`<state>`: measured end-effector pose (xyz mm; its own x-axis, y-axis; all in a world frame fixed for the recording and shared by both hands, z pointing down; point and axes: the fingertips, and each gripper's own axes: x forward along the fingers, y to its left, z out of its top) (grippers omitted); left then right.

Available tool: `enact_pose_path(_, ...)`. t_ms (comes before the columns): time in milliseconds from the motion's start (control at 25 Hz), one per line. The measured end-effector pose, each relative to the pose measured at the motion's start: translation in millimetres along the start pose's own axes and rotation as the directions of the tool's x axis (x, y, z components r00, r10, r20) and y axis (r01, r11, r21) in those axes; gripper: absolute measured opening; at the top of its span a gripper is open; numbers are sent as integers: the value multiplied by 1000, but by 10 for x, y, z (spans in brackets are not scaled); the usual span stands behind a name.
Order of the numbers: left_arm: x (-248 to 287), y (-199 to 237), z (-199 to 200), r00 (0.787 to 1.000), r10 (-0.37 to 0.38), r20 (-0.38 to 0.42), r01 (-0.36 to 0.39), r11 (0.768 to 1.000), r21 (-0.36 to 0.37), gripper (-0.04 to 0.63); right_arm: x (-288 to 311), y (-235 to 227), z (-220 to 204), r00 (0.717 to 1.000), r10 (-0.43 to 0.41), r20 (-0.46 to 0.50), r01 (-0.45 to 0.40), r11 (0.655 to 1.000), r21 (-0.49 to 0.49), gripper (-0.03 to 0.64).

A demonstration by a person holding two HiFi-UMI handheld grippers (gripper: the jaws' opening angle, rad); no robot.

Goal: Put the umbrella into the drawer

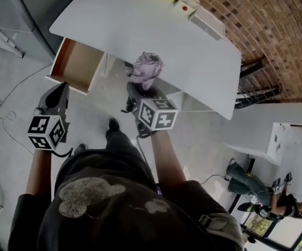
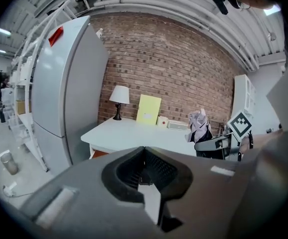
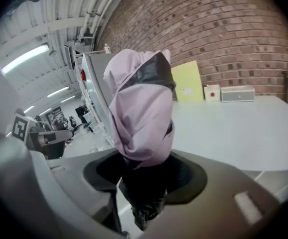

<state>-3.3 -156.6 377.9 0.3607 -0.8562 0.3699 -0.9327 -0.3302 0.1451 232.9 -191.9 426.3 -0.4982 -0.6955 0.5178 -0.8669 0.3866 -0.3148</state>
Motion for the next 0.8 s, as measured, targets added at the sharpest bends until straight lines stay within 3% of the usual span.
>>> enact_pose_path(200,116,113,73,986,165,22,-163,984,-65,11,526,56,220,984,161,-78,-167,983,-78,227)
enact_pose_path(440,-66,398,-99,939,343,-12,-342,931,-128,11,1135,441,182,926,324,-194,-353,925,-138,227)
enact_pose_path(640,-407,738,-278,886,463,-37,-462,870,-172,9,1527,879,-10,872,394,-291,-450,879,-157,227)
enact_pose_path(800,-575,1071,-514,866,494,-81,-499,842,-205,11,1847,1232,-196,843,405,-353,-486,855,-181,227)
